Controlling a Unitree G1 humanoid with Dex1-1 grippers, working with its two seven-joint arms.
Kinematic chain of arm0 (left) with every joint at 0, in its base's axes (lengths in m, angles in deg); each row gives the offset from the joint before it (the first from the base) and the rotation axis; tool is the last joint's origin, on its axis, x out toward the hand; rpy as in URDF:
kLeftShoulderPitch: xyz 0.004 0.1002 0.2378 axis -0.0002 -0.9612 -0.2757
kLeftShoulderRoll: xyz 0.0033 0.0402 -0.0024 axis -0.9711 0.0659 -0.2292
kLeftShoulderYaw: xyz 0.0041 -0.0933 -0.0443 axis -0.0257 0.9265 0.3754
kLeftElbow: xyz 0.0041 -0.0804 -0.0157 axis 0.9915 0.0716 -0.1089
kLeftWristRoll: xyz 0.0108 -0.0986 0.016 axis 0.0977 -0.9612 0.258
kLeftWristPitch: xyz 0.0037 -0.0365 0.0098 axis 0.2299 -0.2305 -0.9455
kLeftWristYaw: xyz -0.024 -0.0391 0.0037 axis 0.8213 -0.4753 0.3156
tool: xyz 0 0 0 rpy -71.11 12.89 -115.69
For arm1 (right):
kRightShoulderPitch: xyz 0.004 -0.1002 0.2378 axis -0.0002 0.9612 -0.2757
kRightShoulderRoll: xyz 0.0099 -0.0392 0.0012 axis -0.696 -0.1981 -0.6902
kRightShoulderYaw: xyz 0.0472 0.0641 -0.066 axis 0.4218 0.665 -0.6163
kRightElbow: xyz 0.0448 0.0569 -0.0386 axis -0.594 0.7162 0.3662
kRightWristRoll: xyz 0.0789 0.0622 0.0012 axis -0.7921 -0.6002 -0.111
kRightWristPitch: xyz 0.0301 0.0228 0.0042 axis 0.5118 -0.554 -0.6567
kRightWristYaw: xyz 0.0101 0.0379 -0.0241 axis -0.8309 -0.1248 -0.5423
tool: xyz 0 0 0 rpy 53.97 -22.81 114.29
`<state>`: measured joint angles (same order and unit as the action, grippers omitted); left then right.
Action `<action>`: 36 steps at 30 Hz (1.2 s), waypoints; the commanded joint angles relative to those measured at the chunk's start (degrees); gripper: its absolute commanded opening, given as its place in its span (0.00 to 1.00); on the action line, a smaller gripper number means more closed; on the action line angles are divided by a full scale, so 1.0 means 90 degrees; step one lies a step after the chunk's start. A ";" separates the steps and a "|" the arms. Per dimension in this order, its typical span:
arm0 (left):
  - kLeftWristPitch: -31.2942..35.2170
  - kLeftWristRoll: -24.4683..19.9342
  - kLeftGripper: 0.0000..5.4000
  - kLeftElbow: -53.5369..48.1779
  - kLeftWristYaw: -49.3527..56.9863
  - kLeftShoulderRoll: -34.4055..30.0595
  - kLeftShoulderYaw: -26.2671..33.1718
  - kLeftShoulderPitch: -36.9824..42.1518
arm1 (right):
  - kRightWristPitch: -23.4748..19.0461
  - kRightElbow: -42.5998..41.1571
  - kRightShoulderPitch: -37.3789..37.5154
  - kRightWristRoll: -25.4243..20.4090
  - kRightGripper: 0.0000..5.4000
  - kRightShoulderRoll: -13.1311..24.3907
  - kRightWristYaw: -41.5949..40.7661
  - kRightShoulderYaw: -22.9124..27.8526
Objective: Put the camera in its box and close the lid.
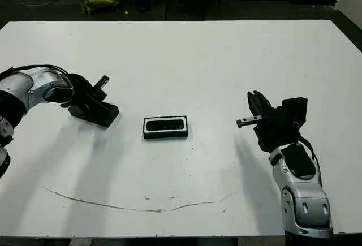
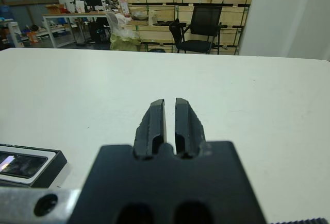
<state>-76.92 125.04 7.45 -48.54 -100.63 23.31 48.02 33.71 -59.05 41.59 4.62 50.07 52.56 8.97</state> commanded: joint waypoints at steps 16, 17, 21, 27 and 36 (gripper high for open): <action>-0.0160 -0.0902 0.00 -0.1510 -0.1328 -0.0505 0.0467 -0.0899 | -0.0224 -0.0340 0.0227 -0.0321 0.01 0.0045 0.0010 0.0027; -0.0171 -0.1004 0.00 -0.1699 -0.1462 -0.0561 0.0525 -0.0978 | -0.0215 -0.0348 0.0236 -0.0315 0.01 0.0053 0.0001 0.0024; -0.0028 -0.1659 0.00 -0.2623 -0.2227 -0.0796 0.0834 -0.1397 | -0.0207 -0.0358 0.0255 -0.0279 0.01 0.0051 0.0039 0.0020; 0.0397 -0.2427 0.00 -0.3994 -0.3261 -0.1062 0.1167 -0.1971 | -0.0059 -0.0287 0.0243 -0.0223 0.01 0.0101 -0.0012 0.0028; 0.1050 -0.3082 0.00 -0.5314 -0.4299 -0.1209 0.1421 -0.2451 | -0.0191 -0.0399 0.0228 -0.0182 0.01 0.0143 0.0041 0.0035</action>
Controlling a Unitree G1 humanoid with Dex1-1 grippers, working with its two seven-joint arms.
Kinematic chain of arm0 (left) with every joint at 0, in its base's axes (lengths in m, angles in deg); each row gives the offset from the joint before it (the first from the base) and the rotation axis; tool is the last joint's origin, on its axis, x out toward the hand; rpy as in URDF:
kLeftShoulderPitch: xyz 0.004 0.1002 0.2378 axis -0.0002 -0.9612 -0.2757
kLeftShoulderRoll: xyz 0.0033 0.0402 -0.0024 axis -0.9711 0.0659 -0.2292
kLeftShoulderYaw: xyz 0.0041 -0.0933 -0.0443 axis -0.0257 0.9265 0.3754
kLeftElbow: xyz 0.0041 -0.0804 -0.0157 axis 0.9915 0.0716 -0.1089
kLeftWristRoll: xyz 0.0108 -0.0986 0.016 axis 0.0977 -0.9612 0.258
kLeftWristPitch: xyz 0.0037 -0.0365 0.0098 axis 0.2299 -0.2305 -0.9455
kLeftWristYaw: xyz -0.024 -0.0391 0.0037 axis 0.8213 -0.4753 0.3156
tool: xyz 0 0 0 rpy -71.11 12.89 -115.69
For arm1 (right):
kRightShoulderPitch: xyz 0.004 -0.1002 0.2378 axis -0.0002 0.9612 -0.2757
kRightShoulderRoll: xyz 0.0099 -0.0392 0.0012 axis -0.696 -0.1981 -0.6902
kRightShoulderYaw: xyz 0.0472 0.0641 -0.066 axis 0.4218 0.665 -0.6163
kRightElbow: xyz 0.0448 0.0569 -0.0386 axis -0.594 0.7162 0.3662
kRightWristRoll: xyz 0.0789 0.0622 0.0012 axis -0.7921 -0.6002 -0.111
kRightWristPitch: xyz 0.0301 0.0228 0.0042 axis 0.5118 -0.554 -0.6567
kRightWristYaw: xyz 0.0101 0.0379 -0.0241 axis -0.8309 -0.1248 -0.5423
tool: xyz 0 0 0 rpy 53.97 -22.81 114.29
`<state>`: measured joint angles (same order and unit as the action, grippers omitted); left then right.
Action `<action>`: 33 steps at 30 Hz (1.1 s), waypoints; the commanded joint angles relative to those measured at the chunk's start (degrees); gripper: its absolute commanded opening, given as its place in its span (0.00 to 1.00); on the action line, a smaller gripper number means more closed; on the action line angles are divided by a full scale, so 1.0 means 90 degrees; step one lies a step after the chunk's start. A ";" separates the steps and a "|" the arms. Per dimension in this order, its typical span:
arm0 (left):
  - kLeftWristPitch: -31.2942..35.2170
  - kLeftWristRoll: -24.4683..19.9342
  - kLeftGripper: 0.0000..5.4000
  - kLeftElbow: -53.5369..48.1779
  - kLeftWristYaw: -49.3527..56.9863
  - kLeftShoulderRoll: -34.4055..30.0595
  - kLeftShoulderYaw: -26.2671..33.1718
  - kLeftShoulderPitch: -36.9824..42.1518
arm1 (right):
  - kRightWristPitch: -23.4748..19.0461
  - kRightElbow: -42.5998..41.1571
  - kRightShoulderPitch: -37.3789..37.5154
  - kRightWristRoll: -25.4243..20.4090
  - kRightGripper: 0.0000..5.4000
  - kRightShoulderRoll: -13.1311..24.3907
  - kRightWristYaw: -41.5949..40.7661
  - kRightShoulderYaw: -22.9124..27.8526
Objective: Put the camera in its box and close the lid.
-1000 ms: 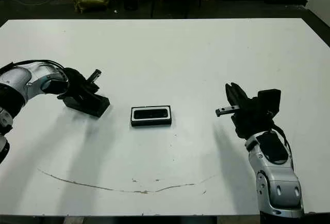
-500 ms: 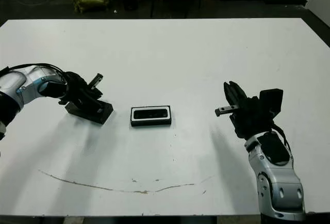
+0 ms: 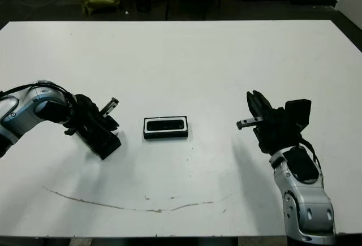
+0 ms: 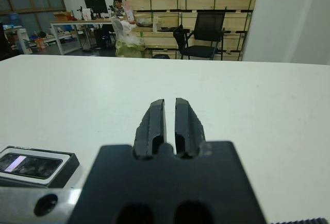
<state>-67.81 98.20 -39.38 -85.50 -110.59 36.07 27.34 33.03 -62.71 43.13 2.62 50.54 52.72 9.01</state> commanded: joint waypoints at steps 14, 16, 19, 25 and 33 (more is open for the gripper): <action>-0.0132 0.0048 0.00 0.0060 0.0347 -0.0035 0.0254 -0.0005 | -0.0080 0.0058 0.0077 0.0024 0.01 0.0051 0.0024 0.0044; -0.0121 0.0041 0.00 0.0113 0.0323 -0.0030 0.0258 0.0057 | -0.0046 0.0068 0.0079 0.0060 0.01 0.0063 0.0018 0.0026; -0.0102 0.0019 0.00 0.0086 0.0253 -0.0064 0.0252 0.0035 | -0.0025 0.0063 0.0087 0.0065 0.01 0.0076 -0.0007 0.0018; -0.0115 -0.0055 0.00 -0.0073 0.0030 -0.0083 0.0155 -0.0103 | -0.0041 0.0033 0.0116 0.0031 0.01 0.0044 0.0026 0.0034; 0.0115 -0.0357 0.00 -0.0660 -0.0506 -0.0083 0.0052 -0.0465 | -0.0172 -0.0025 0.0143 -0.0009 0.01 -0.0003 0.0123 0.0052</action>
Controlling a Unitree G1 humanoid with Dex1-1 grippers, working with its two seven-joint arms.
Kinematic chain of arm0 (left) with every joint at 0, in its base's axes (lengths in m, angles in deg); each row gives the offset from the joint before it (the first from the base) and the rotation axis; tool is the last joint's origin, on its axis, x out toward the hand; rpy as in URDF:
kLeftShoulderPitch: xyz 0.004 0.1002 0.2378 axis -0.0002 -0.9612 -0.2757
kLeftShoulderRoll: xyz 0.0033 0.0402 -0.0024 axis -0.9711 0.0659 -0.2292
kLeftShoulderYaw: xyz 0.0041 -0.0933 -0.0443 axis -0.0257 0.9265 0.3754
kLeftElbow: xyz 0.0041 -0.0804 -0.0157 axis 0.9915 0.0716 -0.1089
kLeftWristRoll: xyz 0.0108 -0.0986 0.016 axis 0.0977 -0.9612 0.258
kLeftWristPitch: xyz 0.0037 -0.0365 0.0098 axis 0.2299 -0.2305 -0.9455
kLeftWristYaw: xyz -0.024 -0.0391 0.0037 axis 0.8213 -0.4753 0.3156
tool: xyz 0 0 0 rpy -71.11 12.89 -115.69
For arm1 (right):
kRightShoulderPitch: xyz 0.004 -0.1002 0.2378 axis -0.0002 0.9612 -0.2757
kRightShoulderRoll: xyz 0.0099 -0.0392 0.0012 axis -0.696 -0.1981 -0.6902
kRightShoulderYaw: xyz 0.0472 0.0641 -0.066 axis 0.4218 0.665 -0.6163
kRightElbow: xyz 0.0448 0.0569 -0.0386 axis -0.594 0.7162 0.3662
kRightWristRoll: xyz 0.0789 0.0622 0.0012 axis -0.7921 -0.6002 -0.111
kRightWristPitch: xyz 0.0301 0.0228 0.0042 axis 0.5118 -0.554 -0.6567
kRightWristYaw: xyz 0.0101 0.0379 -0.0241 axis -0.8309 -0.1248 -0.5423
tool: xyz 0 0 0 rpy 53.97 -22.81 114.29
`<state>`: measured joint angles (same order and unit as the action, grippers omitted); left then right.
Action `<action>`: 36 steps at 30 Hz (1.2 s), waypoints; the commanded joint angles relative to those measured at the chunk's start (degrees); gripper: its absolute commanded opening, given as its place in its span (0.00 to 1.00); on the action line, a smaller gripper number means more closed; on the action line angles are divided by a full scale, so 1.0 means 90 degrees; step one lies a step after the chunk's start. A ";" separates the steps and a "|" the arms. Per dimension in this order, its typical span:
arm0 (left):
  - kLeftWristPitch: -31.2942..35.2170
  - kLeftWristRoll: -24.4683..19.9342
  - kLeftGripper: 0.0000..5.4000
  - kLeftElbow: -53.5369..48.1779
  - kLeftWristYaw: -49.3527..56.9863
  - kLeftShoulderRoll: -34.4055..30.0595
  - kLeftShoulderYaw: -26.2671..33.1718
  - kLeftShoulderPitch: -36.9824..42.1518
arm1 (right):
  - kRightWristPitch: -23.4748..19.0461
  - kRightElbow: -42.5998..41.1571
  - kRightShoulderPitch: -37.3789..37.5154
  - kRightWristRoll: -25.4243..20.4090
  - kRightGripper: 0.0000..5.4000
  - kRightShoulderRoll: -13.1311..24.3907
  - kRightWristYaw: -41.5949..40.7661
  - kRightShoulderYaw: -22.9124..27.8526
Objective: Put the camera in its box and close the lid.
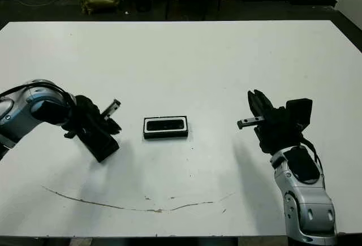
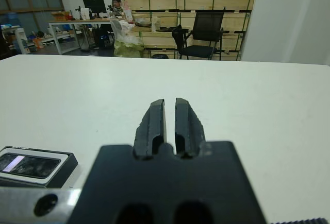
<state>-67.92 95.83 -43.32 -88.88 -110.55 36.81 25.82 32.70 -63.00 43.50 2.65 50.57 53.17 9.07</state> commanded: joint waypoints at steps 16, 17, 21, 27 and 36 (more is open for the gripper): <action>0.1215 -0.0402 0.00 -0.2572 -0.0403 -0.0661 0.0479 -0.1395 | -0.0246 -0.0085 0.0132 -0.0016 0.01 -0.0011 0.0182 0.0046; 0.1209 -0.0370 0.00 -0.2599 -0.0415 -0.0669 0.0468 -0.1388 | -0.0244 -0.0088 0.0135 -0.0029 0.01 -0.0008 0.0176 0.0049; 0.1067 -0.0182 0.00 -0.2675 -0.0419 -0.0741 0.0450 -0.1373 | -0.0324 -0.0130 0.0153 -0.0032 0.01 0.0006 0.0192 0.0054; 0.1333 -0.0019 0.00 -0.2973 -0.0719 -0.0867 0.0442 -0.1280 | -0.0360 -0.0123 0.0151 -0.0048 0.01 0.0001 0.0171 0.0052; 0.1214 -0.0240 0.00 -0.3024 -0.1057 -0.1025 0.0485 -0.1119 | -0.0431 -0.0183 0.0176 -0.0045 0.01 -0.0027 0.0219 0.0033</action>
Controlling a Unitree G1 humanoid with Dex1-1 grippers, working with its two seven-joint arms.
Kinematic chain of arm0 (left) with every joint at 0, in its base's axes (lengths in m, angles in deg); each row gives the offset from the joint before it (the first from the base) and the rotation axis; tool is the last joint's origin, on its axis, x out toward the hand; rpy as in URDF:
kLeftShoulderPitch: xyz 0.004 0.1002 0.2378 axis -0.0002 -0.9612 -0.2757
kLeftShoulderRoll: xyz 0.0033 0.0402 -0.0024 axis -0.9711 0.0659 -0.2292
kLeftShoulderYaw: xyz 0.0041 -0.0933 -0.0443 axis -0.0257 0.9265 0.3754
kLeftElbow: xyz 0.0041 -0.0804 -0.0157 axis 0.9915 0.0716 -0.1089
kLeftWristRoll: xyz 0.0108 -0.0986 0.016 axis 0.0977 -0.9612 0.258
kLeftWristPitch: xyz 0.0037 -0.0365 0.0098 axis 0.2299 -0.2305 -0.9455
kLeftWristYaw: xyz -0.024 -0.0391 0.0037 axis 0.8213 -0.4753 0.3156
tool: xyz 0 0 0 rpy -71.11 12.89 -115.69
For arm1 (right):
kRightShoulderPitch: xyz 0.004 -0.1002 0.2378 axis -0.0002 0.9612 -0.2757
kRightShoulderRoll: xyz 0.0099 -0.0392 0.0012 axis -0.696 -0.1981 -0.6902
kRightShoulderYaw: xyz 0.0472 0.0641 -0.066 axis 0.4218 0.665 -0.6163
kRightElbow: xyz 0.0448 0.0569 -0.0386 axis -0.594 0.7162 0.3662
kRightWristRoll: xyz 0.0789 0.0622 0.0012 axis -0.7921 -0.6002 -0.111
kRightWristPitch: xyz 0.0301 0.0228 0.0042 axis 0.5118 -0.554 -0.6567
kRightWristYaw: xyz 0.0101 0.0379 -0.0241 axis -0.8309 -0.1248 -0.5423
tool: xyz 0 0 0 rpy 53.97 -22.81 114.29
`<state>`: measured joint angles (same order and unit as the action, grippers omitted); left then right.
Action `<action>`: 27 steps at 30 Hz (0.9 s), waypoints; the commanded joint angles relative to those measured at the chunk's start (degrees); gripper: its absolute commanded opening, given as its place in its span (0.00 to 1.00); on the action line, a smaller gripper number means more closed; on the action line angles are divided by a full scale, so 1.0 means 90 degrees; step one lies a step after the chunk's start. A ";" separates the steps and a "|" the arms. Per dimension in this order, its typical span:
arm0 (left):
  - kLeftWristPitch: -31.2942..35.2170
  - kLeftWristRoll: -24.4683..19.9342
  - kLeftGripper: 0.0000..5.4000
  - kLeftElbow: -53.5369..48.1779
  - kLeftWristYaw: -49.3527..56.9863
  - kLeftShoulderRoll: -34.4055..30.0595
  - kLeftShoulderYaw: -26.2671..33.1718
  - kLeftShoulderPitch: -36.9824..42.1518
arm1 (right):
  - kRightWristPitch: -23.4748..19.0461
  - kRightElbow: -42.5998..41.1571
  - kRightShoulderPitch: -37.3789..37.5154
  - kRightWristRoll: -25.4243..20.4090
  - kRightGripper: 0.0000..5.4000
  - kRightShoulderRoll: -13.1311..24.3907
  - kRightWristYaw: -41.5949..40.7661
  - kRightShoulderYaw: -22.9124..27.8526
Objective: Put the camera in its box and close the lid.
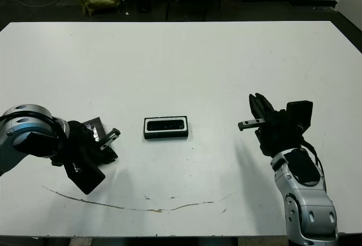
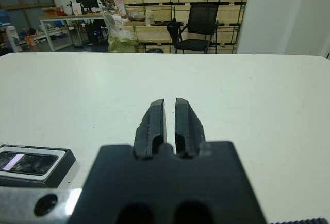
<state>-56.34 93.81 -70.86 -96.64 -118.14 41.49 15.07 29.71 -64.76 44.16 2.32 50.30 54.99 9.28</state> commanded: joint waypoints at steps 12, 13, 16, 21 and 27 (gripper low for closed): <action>-0.0483 0.0132 0.00 0.0359 0.0111 -0.0429 0.0075 -0.0269 | -0.0169 -0.0045 0.0117 -0.0023 0.01 0.0015 0.0046 0.0011; -0.0326 0.0234 0.00 0.0371 0.0062 -0.0422 0.0038 -0.0308 | -0.0157 -0.0036 0.0121 -0.0031 0.01 0.0013 0.0037 0.0018; 0.0118 0.0378 0.02 0.0354 -0.0074 -0.0382 -0.0010 -0.0429 | -0.0065 0.0043 0.0122 -0.0028 0.00 0.0028 -0.0031 0.0032; 0.0408 0.0718 0.02 0.0303 -0.0156 -0.0497 -0.0055 -0.0613 | -0.0154 0.0014 0.0118 -0.0071 0.00 -0.0018 0.0021 0.0065; 0.0356 0.0922 0.02 0.0467 0.0008 -0.0634 -0.0097 -0.0866 | -0.0214 -0.0027 0.0108 -0.0043 0.00 0.0025 0.0050 0.0050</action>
<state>-50.35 101.12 -68.06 -97.25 -122.44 42.00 8.81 29.14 -65.32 44.40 1.77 50.28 55.16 9.62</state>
